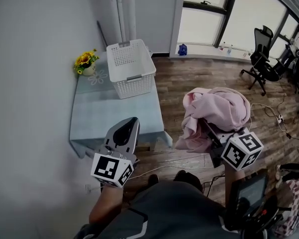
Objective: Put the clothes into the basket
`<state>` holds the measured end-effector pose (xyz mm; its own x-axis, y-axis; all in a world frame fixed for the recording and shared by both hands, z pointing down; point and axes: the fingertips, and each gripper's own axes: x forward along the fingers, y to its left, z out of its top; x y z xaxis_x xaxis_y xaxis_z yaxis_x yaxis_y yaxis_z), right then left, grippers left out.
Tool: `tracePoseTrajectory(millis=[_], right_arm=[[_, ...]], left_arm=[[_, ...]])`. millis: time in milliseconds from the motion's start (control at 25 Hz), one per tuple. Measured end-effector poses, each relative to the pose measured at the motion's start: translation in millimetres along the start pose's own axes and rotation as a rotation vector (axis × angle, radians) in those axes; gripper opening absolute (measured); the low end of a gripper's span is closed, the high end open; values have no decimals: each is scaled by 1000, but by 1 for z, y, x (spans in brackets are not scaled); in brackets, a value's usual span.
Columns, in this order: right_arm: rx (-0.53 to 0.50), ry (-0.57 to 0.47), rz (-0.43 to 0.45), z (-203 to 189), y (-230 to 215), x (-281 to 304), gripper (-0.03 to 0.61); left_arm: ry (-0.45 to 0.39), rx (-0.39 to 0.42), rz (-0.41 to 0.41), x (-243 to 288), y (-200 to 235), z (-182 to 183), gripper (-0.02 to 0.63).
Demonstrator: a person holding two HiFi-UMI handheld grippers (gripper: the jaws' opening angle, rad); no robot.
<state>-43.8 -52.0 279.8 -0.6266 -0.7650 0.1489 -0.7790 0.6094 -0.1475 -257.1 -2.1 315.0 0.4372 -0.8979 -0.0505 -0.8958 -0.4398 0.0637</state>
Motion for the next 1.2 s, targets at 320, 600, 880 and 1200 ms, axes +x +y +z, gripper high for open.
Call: tracePoseTrajectory(millis=[320, 600, 880, 1200], right_arm=[[2, -8, 121, 9, -31, 47, 353], [10, 11, 249, 21, -92, 86, 353], [-5, -4, 388, 73, -184, 108, 353], [-29, 18, 443, 42, -213, 129, 353]], left_arm=[[20, 5, 113, 41, 16, -1, 8], [46, 18, 262, 95, 11, 1, 9], [53, 55, 365, 194, -18, 40, 8], [52, 40, 439, 203, -18, 3, 9]])
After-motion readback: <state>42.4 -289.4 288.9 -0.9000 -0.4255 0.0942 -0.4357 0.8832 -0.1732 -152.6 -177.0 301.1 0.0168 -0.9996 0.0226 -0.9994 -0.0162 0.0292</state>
